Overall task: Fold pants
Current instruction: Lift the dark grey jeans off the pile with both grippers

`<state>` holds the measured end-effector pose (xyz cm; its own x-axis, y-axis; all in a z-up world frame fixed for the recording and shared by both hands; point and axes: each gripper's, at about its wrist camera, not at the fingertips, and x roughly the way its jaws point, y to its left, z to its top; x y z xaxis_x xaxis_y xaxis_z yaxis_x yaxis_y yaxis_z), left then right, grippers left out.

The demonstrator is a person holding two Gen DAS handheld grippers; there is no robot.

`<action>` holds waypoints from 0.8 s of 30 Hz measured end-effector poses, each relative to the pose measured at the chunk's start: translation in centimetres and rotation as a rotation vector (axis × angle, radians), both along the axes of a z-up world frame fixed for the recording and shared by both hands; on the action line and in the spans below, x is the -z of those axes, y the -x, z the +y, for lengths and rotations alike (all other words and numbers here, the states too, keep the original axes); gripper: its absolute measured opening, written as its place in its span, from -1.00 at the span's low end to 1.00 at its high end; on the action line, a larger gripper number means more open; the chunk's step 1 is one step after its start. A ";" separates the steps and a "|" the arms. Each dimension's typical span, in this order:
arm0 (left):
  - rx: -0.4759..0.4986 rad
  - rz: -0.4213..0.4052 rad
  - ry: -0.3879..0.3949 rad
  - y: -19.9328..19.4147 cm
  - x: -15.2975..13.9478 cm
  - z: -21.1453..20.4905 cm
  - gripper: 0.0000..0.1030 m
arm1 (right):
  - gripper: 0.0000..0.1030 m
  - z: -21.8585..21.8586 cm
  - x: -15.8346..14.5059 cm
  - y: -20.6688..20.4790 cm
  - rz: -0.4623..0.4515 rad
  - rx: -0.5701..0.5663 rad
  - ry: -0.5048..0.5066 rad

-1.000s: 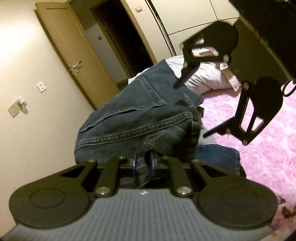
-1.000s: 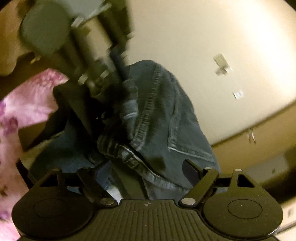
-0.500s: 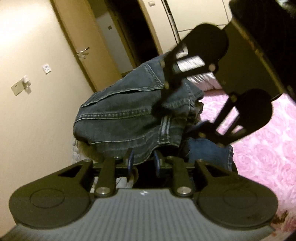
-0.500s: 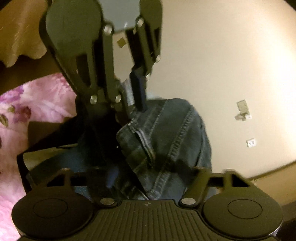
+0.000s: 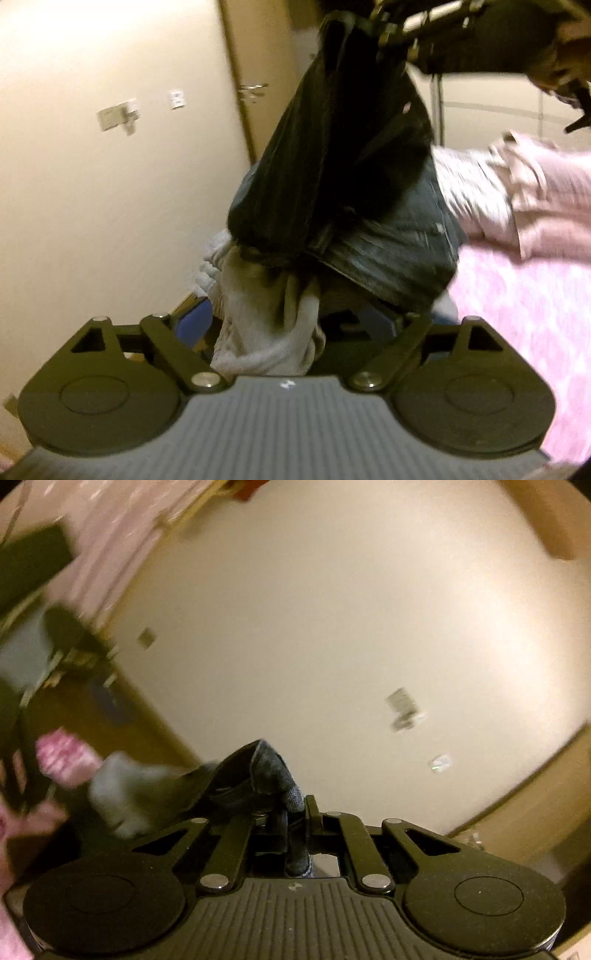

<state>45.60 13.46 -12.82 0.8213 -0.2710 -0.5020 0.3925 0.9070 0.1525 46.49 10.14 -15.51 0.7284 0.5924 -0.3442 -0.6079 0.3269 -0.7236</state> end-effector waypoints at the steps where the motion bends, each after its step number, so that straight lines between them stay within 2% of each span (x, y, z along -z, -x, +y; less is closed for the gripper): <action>1: -0.015 0.007 0.027 -0.6 -0.1 0.0 0.66 | -0.94 0.0 -0.9 -0.4 -0.003 0.017 -0.020; 6: -0.052 0.054 0.164 -2.6 0.0 -0.7 0.66 | -0.95 -0.3 -3.2 -2.1 -0.008 0.090 -0.075; 10: -0.028 0.103 0.218 -3.6 0.6 -1.9 0.62 | -0.95 -1.0 -4.4 -2.9 -0.003 0.150 -0.122; 14: 0.002 0.151 0.226 -4.2 1.6 -3.5 0.58 | -0.95 -1.9 -5.2 -3.9 0.006 0.216 -0.178; 17: 0.000 0.168 0.226 -4.5 2.3 -4.1 0.43 | -0.95 -2.2 -5.7 -4.5 0.017 0.262 -0.202; 22: 0.023 0.174 0.211 -5.0 2.8 -5.1 -0.16 | -0.95 -2.0 -6.0 -5.2 0.030 0.319 -0.242; 23: 0.029 0.174 0.204 -5.1 2.8 -5.5 -0.23 | -0.95 -2.0 -5.9 -5.2 0.032 0.332 -0.251; 24: 0.037 0.174 0.199 -5.0 3.0 -5.8 -0.44 | -0.95 -2.0 -6.0 -5.3 0.033 0.342 -0.259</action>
